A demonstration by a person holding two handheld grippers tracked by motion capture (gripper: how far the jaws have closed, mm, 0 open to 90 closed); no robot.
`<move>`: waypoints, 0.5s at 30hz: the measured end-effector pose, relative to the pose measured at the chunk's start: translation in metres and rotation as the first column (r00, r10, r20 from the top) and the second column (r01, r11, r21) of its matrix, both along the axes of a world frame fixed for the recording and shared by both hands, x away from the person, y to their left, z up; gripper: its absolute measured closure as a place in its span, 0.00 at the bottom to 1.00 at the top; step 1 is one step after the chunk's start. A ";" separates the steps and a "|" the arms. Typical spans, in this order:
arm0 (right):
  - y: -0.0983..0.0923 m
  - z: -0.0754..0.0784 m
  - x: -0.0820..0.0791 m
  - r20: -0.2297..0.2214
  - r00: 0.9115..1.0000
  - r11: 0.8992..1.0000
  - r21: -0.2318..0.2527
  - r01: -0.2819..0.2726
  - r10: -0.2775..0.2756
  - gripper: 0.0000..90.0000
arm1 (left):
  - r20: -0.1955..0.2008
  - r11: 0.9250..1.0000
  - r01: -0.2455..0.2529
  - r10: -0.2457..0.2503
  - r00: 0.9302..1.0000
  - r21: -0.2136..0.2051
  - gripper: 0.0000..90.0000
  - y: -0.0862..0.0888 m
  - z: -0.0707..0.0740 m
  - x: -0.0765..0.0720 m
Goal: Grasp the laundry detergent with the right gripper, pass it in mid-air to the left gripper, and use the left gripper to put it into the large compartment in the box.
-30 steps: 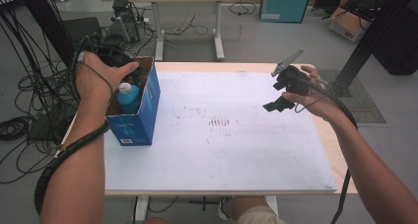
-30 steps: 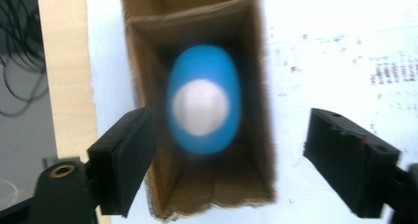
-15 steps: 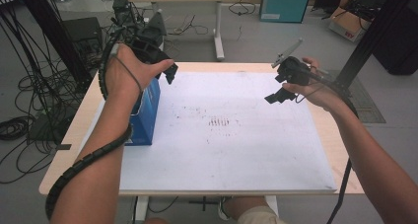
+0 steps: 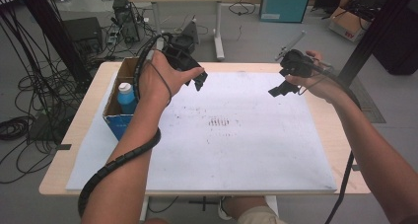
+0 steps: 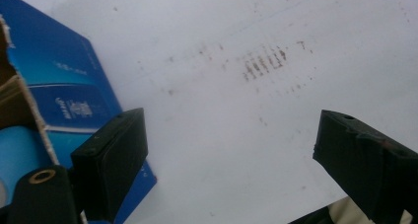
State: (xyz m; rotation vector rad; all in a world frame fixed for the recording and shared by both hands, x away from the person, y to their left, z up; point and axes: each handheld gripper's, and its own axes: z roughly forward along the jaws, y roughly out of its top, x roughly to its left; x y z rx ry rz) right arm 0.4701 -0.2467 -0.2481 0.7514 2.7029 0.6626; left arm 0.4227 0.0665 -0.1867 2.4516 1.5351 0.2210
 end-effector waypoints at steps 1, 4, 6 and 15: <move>0.000 0.001 0.001 0.001 1.000 1.000 -0.001 0.001 -0.001 0.10 | -0.001 1.000 0.003 -0.003 1.000 -0.001 0.15 -0.002 -0.002 0.000; -0.001 0.003 0.006 0.001 1.000 1.000 -0.004 0.007 -0.007 0.10 | -0.007 1.000 0.026 -0.026 1.000 -0.002 0.14 -0.007 -0.006 -0.001; -0.001 0.003 0.010 0.001 1.000 1.000 -0.008 0.014 -0.014 0.10 | -0.013 0.999 0.033 -0.033 0.999 -0.012 0.14 -0.009 -0.008 -0.002; -0.001 0.005 0.018 -0.002 1.000 1.000 -0.025 0.013 -0.013 0.10 | -0.020 0.998 0.060 -0.061 0.998 -0.011 0.14 -0.015 -0.014 -0.006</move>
